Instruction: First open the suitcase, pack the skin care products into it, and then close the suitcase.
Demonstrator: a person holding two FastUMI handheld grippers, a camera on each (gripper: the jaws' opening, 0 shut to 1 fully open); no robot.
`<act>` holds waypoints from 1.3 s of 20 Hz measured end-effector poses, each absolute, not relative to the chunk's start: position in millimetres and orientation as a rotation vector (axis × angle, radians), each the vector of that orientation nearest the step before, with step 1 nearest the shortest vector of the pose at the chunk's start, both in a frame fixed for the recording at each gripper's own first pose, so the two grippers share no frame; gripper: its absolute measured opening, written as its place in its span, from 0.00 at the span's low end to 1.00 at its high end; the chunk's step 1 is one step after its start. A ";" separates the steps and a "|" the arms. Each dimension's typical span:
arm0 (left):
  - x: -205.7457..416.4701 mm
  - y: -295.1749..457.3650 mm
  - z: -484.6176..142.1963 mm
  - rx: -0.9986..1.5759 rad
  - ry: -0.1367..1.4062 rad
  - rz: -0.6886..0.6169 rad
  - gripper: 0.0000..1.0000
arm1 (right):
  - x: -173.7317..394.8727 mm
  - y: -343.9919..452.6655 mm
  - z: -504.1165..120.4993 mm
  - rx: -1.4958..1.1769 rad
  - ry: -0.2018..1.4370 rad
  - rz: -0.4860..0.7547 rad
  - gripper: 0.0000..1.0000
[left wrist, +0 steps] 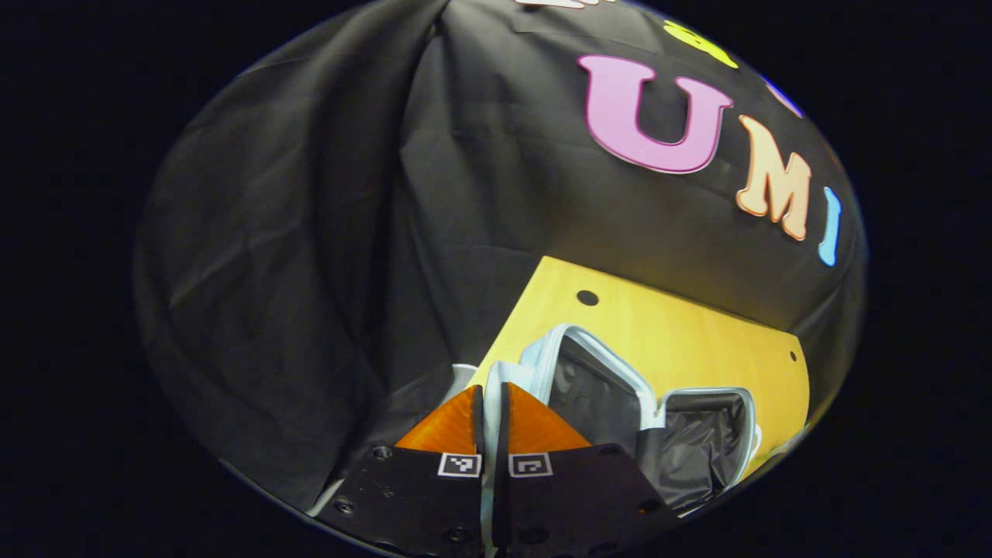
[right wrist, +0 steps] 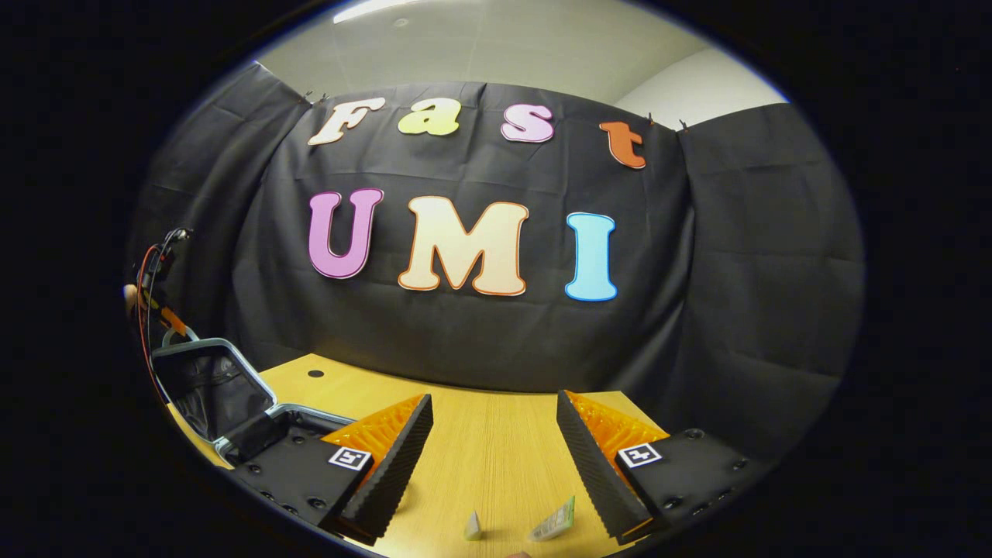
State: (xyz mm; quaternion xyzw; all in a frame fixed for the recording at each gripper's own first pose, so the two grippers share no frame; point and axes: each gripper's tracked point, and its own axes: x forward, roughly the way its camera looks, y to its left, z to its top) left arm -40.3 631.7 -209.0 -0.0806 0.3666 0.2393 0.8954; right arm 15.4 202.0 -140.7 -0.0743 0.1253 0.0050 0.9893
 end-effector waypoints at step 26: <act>-5.9 415.8 -48.2 -0.013 0.117 0.518 0.94 | 42.2 128.4 -88.7 -0.034 0.108 0.083 0.99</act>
